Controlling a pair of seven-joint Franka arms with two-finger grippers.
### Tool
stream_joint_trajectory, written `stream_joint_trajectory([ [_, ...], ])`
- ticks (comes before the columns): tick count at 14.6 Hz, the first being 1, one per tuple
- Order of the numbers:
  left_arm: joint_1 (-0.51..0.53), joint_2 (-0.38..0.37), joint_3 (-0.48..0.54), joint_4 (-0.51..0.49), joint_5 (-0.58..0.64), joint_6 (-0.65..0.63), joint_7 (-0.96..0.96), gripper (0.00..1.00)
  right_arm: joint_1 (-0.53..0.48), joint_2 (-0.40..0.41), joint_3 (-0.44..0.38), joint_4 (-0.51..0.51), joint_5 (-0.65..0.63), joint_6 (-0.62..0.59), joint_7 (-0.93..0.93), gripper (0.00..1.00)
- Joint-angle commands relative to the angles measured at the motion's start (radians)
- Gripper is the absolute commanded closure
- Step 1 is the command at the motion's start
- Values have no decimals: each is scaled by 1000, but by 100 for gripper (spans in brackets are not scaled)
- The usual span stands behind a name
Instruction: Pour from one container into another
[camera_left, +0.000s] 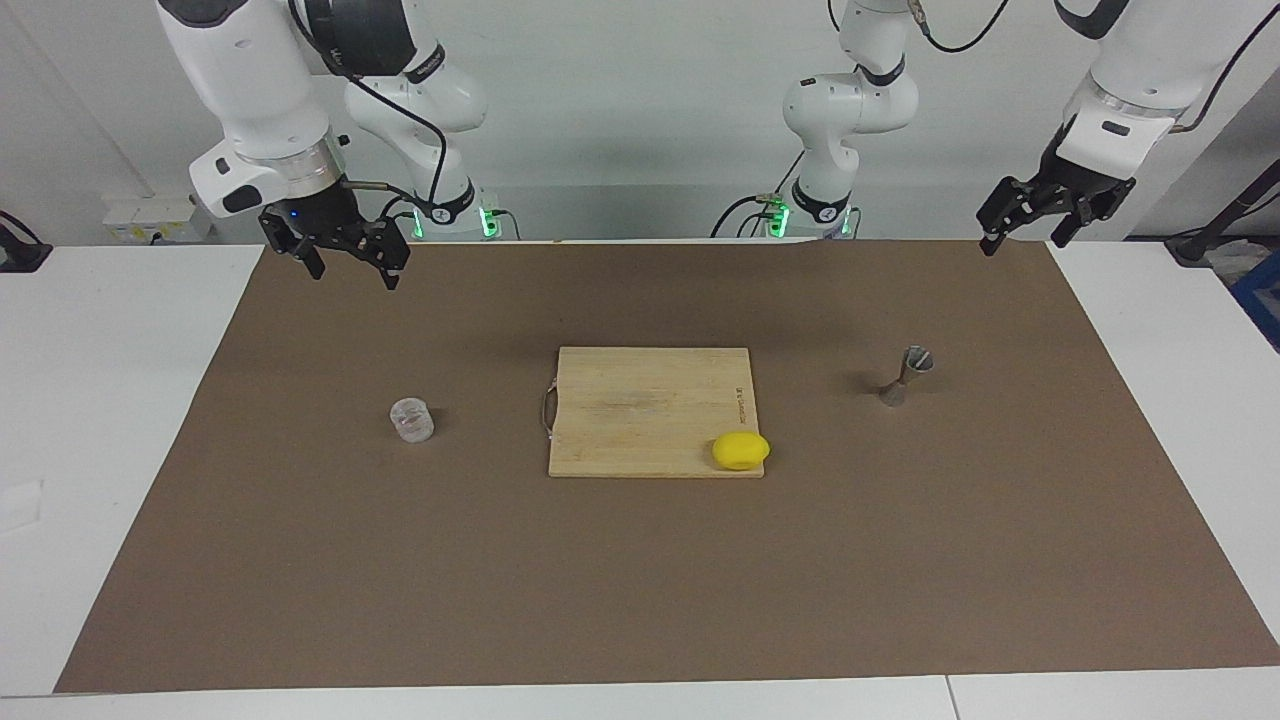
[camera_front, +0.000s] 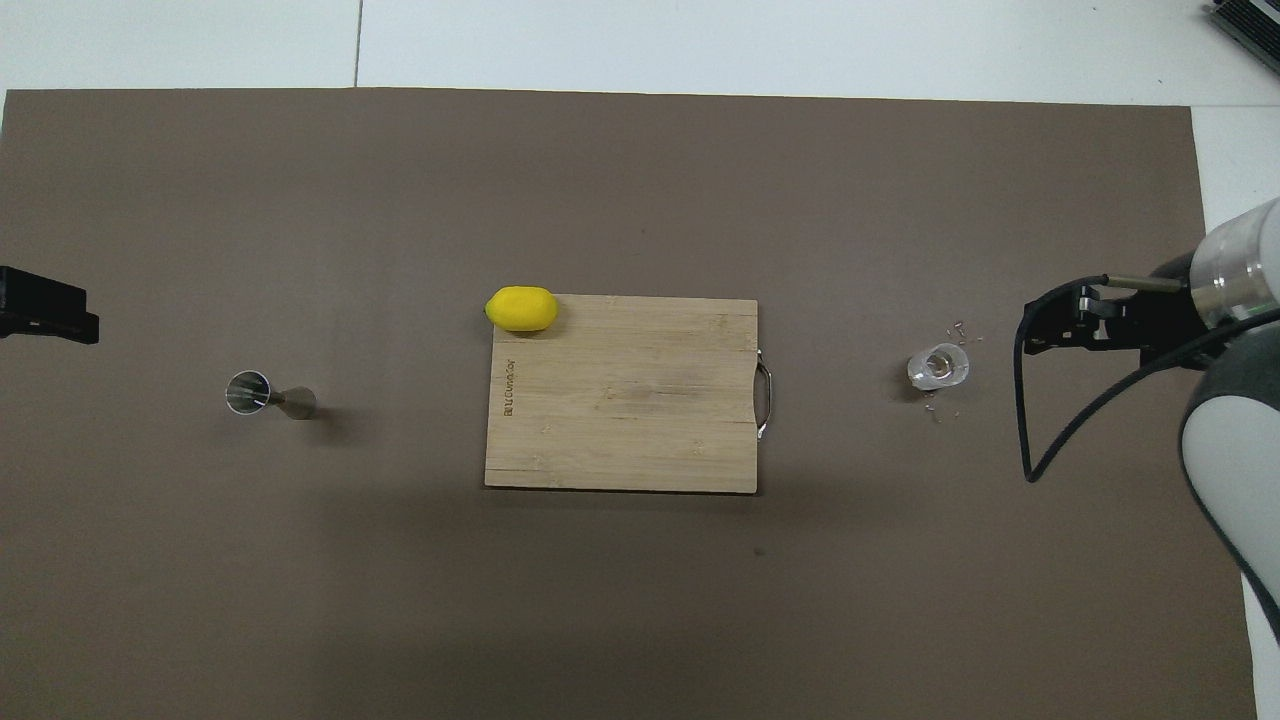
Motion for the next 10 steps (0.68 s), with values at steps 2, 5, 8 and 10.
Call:
stream_joint_trajectory([
  [2, -13, -29, 7, -31, 18, 6, -8, 0, -17, -25, 5, -31, 14, 20, -26, 0],
  [5, -10, -29, 7, -33, 18, 9, -12, 0, -17, -25, 5, -31, 14, 20, -25, 0],
  [8, -9, -29, 7, -31, 18, 11, -12, 0, -17, -25, 5, -29, 14, 20, -25, 0],
  [10, -7, -29, 7, -31, 18, 11, -12, 0, -17, -25, 5, -31, 14, 20, -25, 0],
])
